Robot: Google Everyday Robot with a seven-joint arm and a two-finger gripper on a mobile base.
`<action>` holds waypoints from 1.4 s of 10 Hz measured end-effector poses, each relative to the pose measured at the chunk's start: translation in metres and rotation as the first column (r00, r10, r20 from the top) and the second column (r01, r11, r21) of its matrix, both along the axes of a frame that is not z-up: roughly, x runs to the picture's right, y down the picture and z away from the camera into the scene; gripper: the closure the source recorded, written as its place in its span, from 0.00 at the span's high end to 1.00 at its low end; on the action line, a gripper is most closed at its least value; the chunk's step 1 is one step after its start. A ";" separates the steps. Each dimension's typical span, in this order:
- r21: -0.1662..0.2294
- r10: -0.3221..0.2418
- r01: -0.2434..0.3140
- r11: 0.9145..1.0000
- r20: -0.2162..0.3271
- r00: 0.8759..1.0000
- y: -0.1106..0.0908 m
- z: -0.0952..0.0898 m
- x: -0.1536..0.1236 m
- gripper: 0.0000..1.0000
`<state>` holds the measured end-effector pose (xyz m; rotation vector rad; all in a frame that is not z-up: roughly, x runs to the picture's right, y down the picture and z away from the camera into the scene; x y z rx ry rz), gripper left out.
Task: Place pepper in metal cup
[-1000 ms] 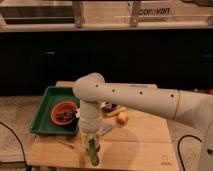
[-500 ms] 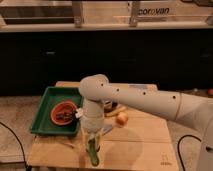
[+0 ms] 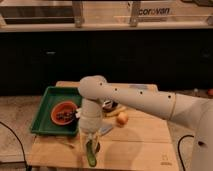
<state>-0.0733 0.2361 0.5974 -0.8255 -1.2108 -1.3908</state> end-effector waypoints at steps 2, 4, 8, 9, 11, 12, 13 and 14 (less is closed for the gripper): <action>-0.036 -0.004 0.005 0.999 0.022 1.000 0.006 0.002 -0.006 0.10; -0.070 -0.005 0.006 0.998 0.024 1.000 0.012 0.009 -0.007 0.10; -0.129 -0.020 0.022 0.991 0.021 1.000 0.019 0.025 -0.011 0.10; -0.143 -0.021 0.024 0.990 0.019 1.000 0.019 0.029 -0.011 0.10; -0.172 -0.020 0.022 0.985 0.013 1.000 0.020 0.037 -0.009 0.10; -0.192 -0.020 0.021 0.981 0.009 1.000 0.021 0.042 -0.007 0.10; -0.212 -0.020 0.021 0.977 0.004 1.000 0.024 0.047 -0.005 0.10; -0.233 -0.023 0.022 0.972 -0.002 1.000 0.028 0.052 -0.003 0.10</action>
